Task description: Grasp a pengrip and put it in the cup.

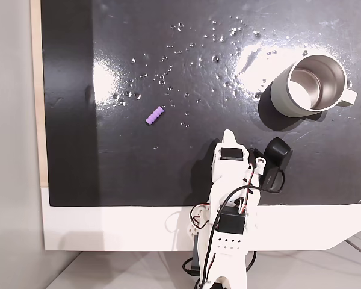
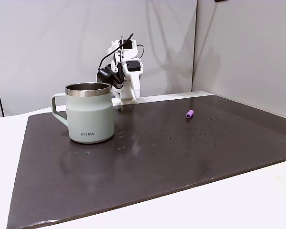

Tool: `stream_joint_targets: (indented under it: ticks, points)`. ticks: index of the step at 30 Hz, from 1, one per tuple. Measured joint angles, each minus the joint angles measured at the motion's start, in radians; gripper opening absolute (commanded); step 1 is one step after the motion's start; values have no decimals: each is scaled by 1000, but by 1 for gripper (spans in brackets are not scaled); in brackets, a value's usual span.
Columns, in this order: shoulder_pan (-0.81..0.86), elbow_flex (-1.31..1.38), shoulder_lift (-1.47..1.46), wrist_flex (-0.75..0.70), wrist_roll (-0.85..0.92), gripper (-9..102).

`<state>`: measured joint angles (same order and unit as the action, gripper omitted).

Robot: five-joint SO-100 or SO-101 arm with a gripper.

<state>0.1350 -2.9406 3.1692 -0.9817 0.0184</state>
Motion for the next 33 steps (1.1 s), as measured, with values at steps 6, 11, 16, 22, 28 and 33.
stream_joint_targets:
  ticks: [6,11,16,22,28,33]
  points:
    - [-40,0,0,9,41,0]
    - [-44,0,0,9,48,0]
    - [-126,0,0,9,94,0]
    - [-264,35,0,-9,138,0]
    - [-460,106,2,-112,255,0]
    - [-571,106,0,-156,382,0]
